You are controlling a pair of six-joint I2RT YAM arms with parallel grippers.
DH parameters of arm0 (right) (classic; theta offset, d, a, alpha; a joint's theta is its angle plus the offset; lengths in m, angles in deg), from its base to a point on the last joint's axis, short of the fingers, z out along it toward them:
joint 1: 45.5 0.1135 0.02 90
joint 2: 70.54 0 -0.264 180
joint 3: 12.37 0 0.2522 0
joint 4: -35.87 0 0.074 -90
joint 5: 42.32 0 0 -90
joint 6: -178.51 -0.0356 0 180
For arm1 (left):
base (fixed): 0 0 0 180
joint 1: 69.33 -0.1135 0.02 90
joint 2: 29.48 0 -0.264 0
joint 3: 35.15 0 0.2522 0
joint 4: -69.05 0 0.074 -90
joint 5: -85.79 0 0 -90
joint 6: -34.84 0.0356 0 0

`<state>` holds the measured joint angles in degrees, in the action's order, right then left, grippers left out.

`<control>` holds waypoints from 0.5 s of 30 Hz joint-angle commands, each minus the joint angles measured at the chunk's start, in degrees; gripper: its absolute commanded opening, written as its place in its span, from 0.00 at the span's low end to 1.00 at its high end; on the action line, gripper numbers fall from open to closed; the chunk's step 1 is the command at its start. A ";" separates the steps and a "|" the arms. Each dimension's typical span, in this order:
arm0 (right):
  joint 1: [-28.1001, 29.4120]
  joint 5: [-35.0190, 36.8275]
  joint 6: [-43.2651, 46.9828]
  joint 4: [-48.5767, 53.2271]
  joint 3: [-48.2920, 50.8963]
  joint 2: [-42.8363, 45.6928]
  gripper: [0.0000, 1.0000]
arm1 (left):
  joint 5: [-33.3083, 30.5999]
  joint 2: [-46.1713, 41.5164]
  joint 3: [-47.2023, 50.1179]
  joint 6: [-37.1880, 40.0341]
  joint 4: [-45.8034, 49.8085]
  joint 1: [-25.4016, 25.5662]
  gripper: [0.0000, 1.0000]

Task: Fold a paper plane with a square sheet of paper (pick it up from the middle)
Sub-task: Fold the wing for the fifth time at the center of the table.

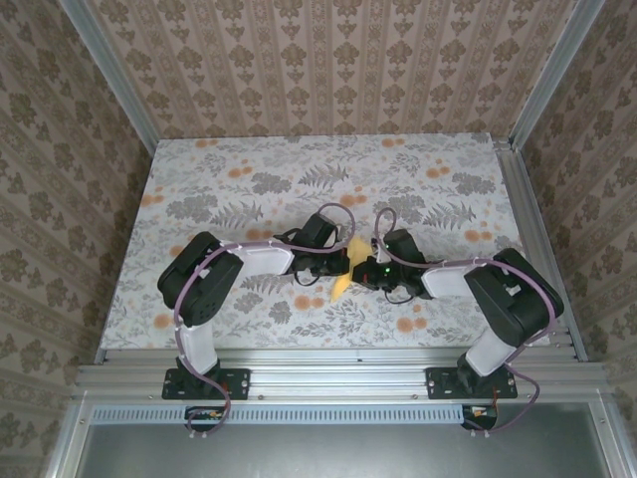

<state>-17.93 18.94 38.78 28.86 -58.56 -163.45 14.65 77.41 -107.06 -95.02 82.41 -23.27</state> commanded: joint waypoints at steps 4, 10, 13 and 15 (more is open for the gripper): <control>-3.43 -0.47 -1.43 -0.21 0.13 3.10 0.04 | 1.21 0.34 0.21 0.93 0.24 0.17 0.04; -5.49 -3.00 -3.17 -4.21 -1.74 -0.95 0.11 | 1.68 0.16 -0.45 1.51 0.10 0.17 0.06; -6.27 -4.13 -4.75 -7.41 -2.28 -3.08 0.12 | 1.80 0.01 -0.69 2.21 0.36 0.17 0.07; -6.41 -4.73 -5.52 -8.66 -3.25 -4.49 0.15 | 1.97 0.07 -0.76 2.63 0.40 0.17 0.07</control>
<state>-23.94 16.69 35.26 24.16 -59.83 -166.18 15.54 77.41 -107.06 -94.32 82.34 -23.27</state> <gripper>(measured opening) 0.142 0.070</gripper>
